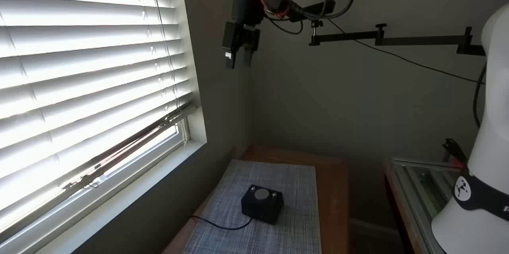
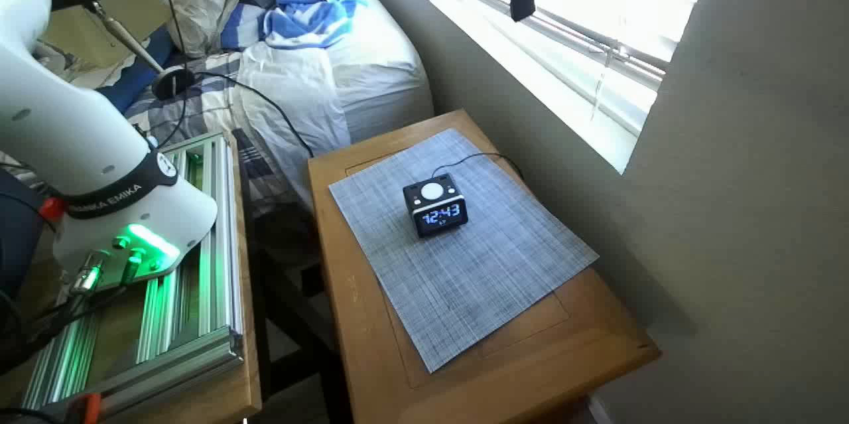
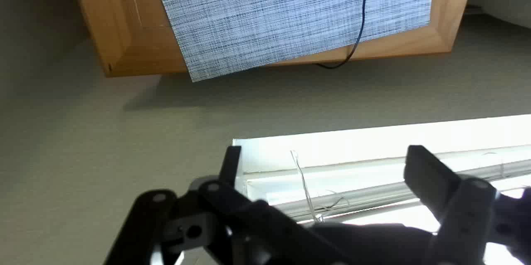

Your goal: Twist the clock

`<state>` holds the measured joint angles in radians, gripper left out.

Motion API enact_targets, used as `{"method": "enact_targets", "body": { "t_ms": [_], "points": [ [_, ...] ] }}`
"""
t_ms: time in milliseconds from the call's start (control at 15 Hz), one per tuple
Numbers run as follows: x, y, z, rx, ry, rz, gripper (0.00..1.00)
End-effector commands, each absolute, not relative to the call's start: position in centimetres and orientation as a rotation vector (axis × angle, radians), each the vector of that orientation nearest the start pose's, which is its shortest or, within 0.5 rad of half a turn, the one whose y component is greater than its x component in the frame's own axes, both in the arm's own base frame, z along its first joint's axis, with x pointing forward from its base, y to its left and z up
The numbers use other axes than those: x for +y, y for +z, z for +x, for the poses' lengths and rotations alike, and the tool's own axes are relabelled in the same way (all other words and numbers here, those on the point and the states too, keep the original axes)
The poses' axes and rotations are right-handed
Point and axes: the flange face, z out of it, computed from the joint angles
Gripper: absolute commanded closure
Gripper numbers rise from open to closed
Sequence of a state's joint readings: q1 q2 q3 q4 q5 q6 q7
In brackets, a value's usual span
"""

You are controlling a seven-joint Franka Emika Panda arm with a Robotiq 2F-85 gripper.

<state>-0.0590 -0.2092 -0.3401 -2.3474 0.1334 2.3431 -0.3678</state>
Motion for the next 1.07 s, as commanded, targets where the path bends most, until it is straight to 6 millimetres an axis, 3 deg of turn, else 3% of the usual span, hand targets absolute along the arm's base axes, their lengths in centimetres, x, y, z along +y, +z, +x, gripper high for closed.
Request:
{"method": "enact_targets", "body": {
  "t_ms": [0, 333, 733, 1000],
  "points": [
    [-19.2, 43.0, 45.3, 0.175, -0.366, -3.025, 0.00],
    [-19.2, 43.0, 45.3, 0.175, -0.366, -3.025, 0.00],
    [-11.9, 36.5, 45.2, -0.028, -0.108, -3.026, 0.00],
    [-8.8, 31.6, 45.0, -0.130, 0.035, -3.048, 0.00]
  ]
}}
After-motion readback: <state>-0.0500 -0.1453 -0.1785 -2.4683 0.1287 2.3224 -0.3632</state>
